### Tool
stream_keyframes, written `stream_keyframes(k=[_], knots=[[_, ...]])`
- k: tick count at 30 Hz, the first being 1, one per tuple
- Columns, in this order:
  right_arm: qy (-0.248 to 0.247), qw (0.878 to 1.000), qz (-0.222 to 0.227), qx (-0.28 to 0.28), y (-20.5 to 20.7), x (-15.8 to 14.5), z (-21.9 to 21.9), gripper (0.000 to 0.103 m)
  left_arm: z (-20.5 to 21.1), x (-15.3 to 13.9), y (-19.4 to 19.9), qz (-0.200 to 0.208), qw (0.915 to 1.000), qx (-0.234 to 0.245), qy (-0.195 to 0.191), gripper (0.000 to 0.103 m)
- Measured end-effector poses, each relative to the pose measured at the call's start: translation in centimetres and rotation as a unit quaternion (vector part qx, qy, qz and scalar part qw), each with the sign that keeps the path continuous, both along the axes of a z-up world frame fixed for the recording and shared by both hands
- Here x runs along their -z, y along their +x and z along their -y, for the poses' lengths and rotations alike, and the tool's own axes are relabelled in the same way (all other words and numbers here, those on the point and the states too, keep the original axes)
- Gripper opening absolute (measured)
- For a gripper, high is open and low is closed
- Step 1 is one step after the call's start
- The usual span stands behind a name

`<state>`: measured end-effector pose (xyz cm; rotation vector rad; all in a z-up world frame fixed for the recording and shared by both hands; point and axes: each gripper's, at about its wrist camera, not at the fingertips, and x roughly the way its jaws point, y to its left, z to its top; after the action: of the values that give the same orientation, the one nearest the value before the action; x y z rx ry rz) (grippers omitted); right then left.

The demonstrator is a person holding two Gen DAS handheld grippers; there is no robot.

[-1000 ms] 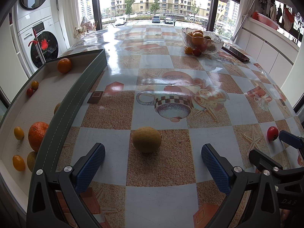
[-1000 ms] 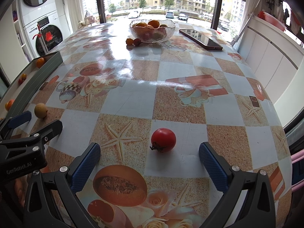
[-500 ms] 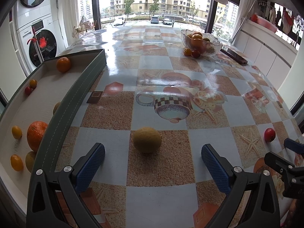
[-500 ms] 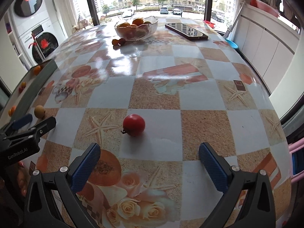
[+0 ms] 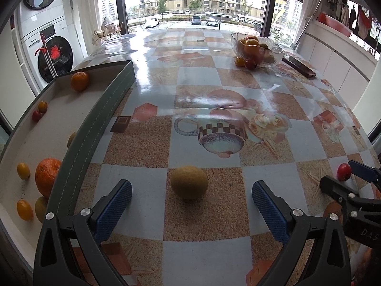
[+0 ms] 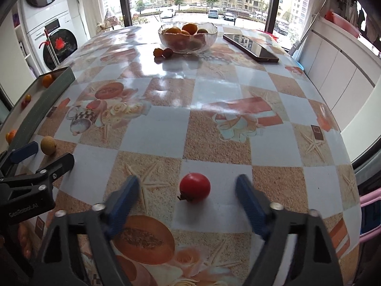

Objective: Organize fruits

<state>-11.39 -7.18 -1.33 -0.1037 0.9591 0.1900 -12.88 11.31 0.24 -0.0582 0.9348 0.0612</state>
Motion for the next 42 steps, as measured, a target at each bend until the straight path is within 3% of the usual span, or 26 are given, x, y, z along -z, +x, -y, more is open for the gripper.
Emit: stream_keyframes(k=[2, 3, 4, 6, 7, 8, 10, 14, 24, 42], knots=[[0.004, 1.000, 0.004, -0.008, -0.2, -0.2, -0.1, 0.048, 0.1, -0.1, 0.2, 0.001, 1.0000, -0.004, 0.000, 0.088], [0.006, 1.000, 0.006, -0.012, -0.2, -0.4, -0.1, 0.041, 0.1, -0.3, 0.2, 0.002, 1.0000, -0.005, -0.001, 0.083], [0.010, 1.000, 0.005, -0.013, -0.2, -0.4, 0.0, 0.025, 0.1, -0.4, 0.2, 0.003, 1.0000, -0.006, -0.002, 0.072], [0.032, 0.999, -0.003, -0.012, -0.1, -0.5, 0.5, 0.024, 0.1, -0.7, 0.2, 0.003, 1.0000, -0.004, -0.004, 0.052], [0.052, 0.999, -0.009, -0.013, -0.1, -0.6, 0.9, 0.024, 0.1, -0.9, 0.1, 0.004, 1.0000, -0.002, -0.006, 0.033], [0.080, 0.996, -0.018, -0.013, -0.1, -0.6, 1.4, 0.024, 0.1, -0.9, 0.1, 0.002, 1.0000, 0.001, -0.010, 0.029], [0.116, 0.993, -0.033, -0.008, -0.2, -0.6, 2.2, 0.024, -0.4, -1.0, 0.1, -0.003, 0.9996, 0.002, -0.029, 0.029], [0.137, 0.989, -0.050, 0.007, -0.4, -0.5, 3.3, 0.024, -1.2, -1.4, -0.4, -0.013, 0.9977, 0.001, -0.066, 0.029], [0.117, 0.992, -0.055, 0.001, -1.1, -1.2, 1.9, 0.024, -1.9, -2.8, -1.5, -0.005, 0.9987, 0.005, -0.050, 0.029], [0.086, 0.994, -0.060, -0.008, -1.6, -0.9, -1.2, 0.024, -3.4, -2.2, -2.7, -0.002, 0.9974, 0.007, -0.072, 0.029]])
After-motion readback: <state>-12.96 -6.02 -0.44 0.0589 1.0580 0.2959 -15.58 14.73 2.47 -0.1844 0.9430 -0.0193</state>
